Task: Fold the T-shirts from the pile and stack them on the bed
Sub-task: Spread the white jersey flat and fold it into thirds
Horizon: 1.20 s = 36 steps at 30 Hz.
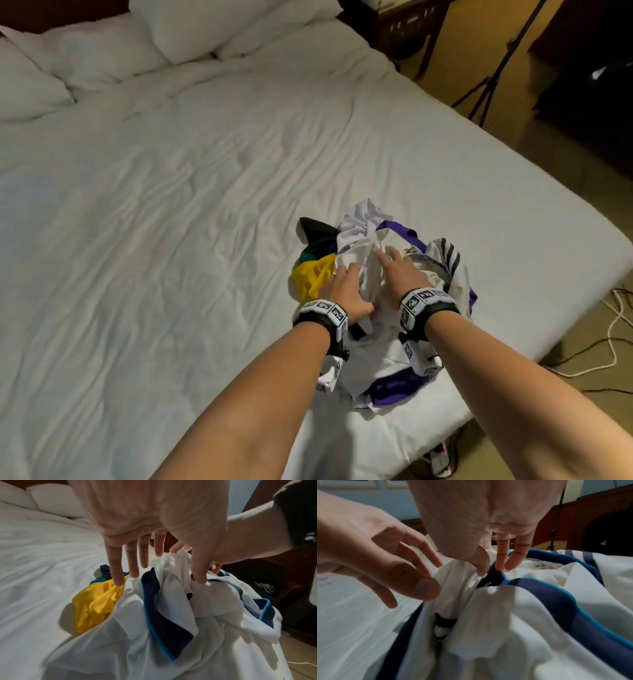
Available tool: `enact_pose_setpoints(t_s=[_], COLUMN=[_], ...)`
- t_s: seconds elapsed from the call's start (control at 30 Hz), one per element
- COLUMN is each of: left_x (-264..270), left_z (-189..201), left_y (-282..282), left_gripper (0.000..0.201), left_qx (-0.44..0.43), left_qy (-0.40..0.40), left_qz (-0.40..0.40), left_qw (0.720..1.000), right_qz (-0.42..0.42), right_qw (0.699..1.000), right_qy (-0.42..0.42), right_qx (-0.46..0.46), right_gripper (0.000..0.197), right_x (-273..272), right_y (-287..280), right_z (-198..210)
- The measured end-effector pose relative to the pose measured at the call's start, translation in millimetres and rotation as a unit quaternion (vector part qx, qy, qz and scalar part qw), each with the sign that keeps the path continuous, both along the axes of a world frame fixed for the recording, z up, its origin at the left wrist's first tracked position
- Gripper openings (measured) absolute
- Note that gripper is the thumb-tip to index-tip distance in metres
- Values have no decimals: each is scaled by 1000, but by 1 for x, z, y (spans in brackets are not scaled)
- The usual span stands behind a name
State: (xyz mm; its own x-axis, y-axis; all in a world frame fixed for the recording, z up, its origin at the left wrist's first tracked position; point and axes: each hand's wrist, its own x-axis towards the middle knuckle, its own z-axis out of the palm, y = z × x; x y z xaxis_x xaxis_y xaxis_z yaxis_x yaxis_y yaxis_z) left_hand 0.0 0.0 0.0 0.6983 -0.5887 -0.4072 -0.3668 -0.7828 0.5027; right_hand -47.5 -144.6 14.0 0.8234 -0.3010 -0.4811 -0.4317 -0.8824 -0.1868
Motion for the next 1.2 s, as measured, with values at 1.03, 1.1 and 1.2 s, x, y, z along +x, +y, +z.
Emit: enact_pose_setpoints(t_s=[1.03,1.1,1.2], left_x=[-22,-43,-54], left_z=[153,162,182], left_y=[245,246,267], left_gripper=[80,62,39], left_qx=[-112,-238,-366], left_qy=[-35,-11,58], left_qz=[85,73,137], left_qw=[989,968,919], right_qz=[90,96,96], right_qw=[898,879,846], right_qy=[-312,-335,-373], right_qx=[297,325,368], right_gripper=[14,19,7], right_x=[-51,-55,-70], right_y=[168,200,234], right_z=[135,155,174])
